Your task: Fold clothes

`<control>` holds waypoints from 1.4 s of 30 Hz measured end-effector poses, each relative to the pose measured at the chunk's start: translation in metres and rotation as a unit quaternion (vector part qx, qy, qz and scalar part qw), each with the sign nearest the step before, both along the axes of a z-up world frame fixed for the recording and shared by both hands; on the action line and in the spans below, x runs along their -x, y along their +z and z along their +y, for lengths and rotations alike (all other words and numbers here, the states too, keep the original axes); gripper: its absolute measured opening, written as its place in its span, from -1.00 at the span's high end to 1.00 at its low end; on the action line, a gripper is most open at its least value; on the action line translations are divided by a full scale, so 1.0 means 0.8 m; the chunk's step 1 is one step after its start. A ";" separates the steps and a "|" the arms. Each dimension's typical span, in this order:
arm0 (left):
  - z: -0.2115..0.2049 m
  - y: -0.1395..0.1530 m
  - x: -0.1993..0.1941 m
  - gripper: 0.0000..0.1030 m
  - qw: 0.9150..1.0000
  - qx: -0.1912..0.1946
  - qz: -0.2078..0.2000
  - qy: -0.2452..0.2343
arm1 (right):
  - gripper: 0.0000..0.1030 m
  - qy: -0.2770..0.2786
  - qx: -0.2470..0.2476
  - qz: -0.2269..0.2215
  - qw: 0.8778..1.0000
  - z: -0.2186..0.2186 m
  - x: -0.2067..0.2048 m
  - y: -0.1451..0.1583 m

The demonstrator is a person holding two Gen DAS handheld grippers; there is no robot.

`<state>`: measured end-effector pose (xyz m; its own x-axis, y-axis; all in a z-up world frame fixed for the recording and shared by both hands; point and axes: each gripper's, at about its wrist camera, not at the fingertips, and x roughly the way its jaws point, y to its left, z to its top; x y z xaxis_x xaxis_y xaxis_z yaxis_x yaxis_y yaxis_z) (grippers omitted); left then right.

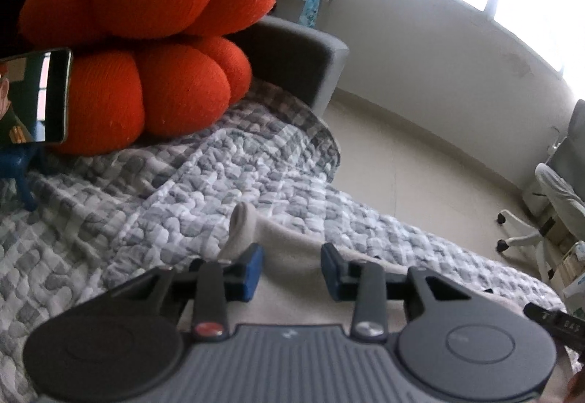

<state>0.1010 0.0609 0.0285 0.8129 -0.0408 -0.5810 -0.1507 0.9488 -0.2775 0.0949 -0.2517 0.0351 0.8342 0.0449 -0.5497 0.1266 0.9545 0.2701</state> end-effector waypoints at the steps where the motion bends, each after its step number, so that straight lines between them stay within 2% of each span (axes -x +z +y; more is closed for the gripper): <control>1: 0.003 -0.001 -0.001 0.38 1.000 0.005 0.002 0.003 | 0.61 -0.002 -0.001 -0.004 1.000 0.000 0.001 0.003; 2: 0.006 -0.002 -0.002 0.44 1.000 0.009 0.003 0.006 | 0.61 -0.004 -0.003 -0.008 1.000 0.000 0.003 0.006; 5: 0.021 0.002 0.002 0.48 0.999 0.050 0.003 0.014 | 0.61 -0.010 -0.007 -0.019 1.000 0.000 0.006 0.014; 8: 0.025 0.009 0.010 0.48 0.998 0.062 -0.003 0.018 | 0.53 -0.016 -0.012 -0.030 0.999 -0.001 0.010 0.022; 13: -0.007 0.049 0.041 0.35 0.999 0.011 -0.050 -0.009 | 0.47 -0.008 -0.012 -0.049 0.999 0.012 0.028 0.063; 17: -0.025 0.064 0.061 0.30 0.999 0.001 -0.042 -0.016 | 0.40 0.006 -0.051 -0.055 0.997 0.012 0.053 0.085; 22: -0.037 0.086 0.101 0.28 0.997 -0.038 -0.046 -0.046 | 0.32 0.003 -0.052 -0.025 0.998 0.021 0.086 0.083; 25: -0.031 0.103 0.113 0.22 0.998 -0.020 -0.037 -0.038 | 0.32 0.013 -0.049 0.005 0.999 0.025 0.090 0.072; 27: -0.036 0.105 0.122 0.09 0.998 -0.030 -0.040 -0.047 | 0.32 0.010 -0.056 0.016 0.998 0.023 0.089 0.068; 29: -0.040 0.093 0.125 -0.08 0.997 -0.049 -0.036 -0.044 | 0.30 0.027 -0.065 0.023 0.997 0.027 0.086 0.063; 31: -0.039 0.061 0.120 -0.04 0.998 -0.054 -0.004 -0.042 | 0.28 0.053 -0.043 0.037 0.997 0.044 0.083 0.060; 33: -0.037 0.032 0.116 0.09 0.996 -0.075 0.025 -0.052 | 0.28 0.084 -0.006 0.044 0.995 0.063 0.082 0.053; 35: -0.038 0.015 0.115 0.13 0.992 -0.105 0.035 -0.059 | 0.28 0.110 0.023 0.049 0.992 0.081 0.081 0.048; 37: -0.039 0.008 0.117 0.12 0.989 -0.122 0.028 -0.073 | 0.28 0.140 0.021 0.045 0.989 0.095 0.079 0.044; 39: -0.033 0.001 0.113 0.13 0.989 -0.126 0.034 -0.072 | 0.28 0.164 0.024 0.057 0.984 0.109 0.076 0.037; 42: -0.026 -0.002 0.108 0.13 0.990 -0.115 0.043 -0.066 | 0.28 0.194 0.055 0.082 0.976 0.131 0.072 0.022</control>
<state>0.0146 0.0401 0.0265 0.7564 -0.0022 -0.6541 -0.0350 0.9984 -0.0439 0.0369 -0.1472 0.0524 0.6670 0.2734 -0.6931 -0.2169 0.9612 0.1703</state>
